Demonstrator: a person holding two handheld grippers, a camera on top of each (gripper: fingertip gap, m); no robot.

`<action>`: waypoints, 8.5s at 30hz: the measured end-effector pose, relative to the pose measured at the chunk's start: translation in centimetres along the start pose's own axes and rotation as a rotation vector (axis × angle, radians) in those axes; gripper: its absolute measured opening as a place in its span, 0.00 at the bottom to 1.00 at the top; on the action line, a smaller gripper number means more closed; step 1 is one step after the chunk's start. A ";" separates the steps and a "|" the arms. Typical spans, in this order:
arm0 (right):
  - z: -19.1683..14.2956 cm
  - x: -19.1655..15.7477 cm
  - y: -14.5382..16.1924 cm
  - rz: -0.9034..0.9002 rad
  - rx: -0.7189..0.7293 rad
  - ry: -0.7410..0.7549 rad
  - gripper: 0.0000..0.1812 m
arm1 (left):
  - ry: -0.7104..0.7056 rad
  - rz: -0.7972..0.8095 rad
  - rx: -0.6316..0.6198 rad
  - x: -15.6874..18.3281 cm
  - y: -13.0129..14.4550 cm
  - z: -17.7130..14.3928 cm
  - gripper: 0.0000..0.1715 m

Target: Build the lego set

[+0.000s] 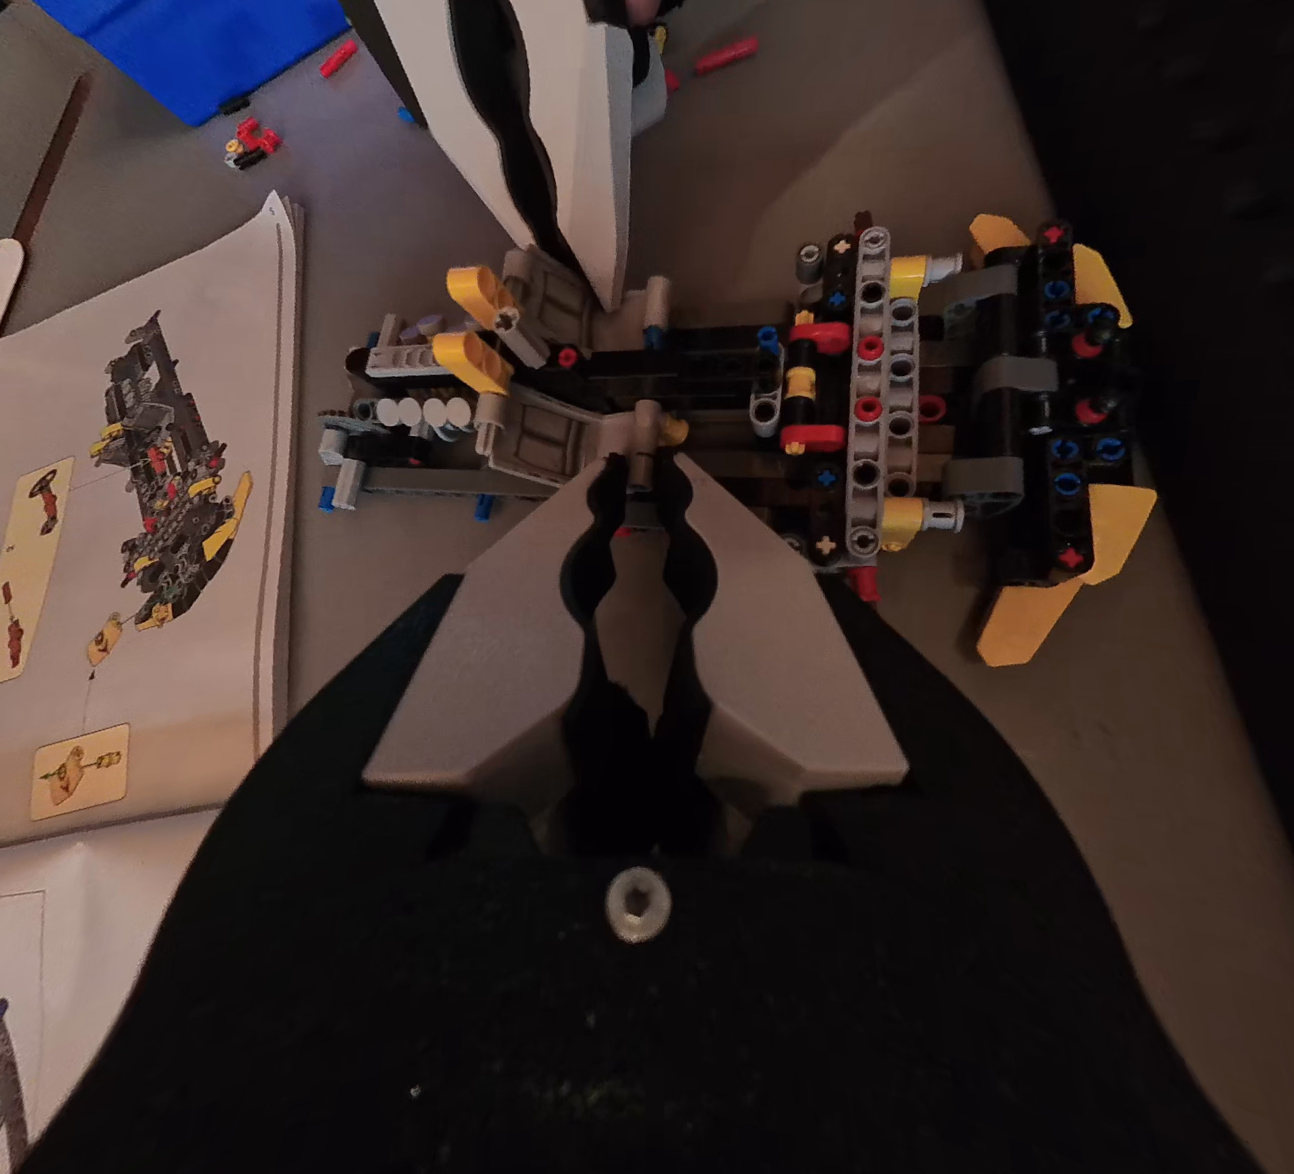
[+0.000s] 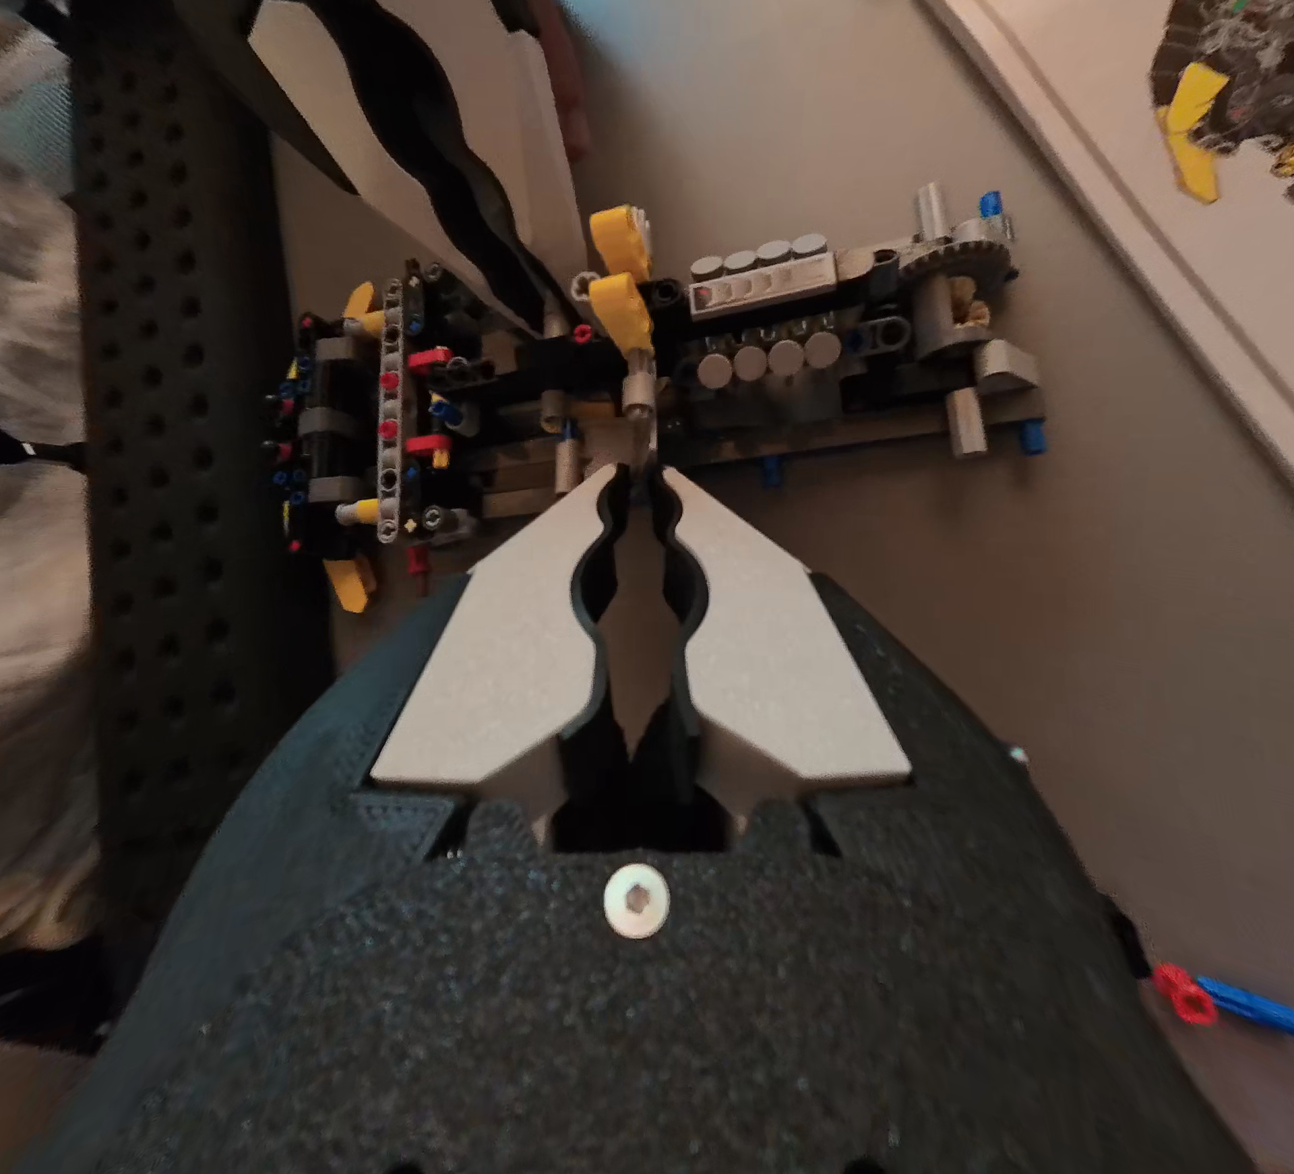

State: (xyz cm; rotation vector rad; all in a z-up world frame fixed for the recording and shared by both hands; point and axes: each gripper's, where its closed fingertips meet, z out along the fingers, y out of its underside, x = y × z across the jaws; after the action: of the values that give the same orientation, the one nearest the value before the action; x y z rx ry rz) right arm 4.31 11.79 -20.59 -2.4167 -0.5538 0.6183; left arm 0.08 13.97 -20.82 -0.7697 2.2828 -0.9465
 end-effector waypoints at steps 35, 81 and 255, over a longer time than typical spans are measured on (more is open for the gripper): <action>-0.5 -1.0 -0.1 -0.014 0.105 0.074 0.10 | 0.000 -0.003 0.000 0.0 -0.1 0.1 0.03; 1.0 -0.8 -1.0 0.114 0.160 0.160 0.19 | -0.022 0.025 -0.018 0.0 -0.1 0.1 0.03; -0.4 -2.2 0.1 0.162 0.323 0.378 0.12 | -0.087 -0.524 -0.172 -2.2 1.5 -2.2 0.13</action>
State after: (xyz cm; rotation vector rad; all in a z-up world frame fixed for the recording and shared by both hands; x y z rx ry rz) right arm 2.80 10.45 -19.66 -2.2023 -0.0915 0.2752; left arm -0.32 17.29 -20.02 -1.5018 2.1426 -0.9154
